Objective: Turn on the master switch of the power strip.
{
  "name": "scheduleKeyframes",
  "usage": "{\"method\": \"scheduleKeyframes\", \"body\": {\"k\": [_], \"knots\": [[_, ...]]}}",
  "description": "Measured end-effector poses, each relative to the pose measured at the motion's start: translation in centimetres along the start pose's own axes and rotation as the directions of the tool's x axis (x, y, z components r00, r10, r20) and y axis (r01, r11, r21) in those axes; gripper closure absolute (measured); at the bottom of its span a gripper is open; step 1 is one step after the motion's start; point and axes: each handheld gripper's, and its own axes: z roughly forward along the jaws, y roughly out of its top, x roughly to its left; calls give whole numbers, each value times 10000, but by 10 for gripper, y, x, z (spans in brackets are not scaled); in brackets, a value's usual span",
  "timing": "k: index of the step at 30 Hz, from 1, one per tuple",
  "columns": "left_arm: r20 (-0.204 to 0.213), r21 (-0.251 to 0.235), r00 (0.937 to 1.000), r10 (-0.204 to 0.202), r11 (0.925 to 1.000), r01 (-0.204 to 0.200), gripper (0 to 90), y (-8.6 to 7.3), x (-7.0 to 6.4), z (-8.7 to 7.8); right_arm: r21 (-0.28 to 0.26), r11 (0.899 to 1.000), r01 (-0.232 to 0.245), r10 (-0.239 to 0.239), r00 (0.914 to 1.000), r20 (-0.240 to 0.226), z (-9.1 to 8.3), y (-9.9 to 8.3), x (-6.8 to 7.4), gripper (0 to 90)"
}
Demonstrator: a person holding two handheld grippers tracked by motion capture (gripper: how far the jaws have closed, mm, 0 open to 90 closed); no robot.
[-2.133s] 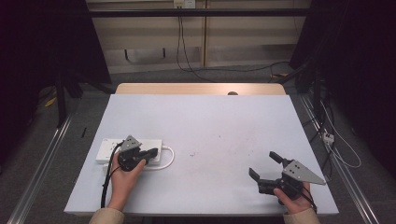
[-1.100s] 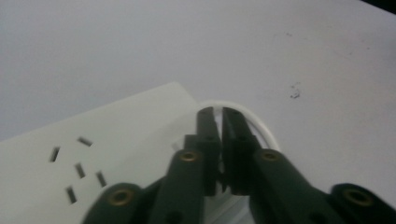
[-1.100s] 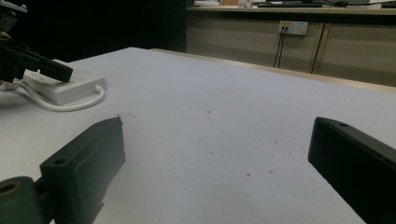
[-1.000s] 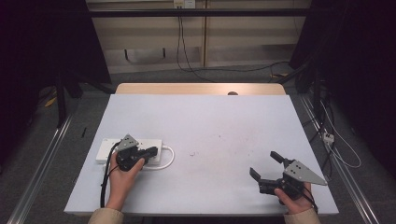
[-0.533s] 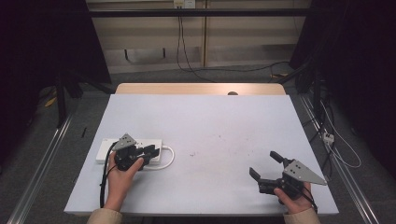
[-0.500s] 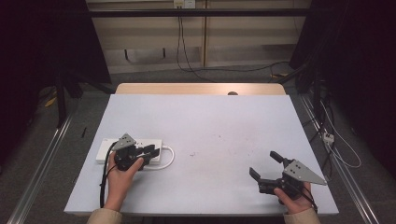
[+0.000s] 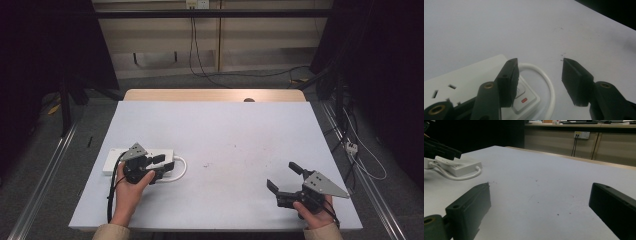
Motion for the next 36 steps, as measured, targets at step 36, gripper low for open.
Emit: {"method": "scheduleKeyframes", "body": {"k": [36], "knots": [[128,42,9992,376,9993,-377,112,-4,-5,-25,-6,10000,-42,42,10000,-74,2,1,1,35]]}}
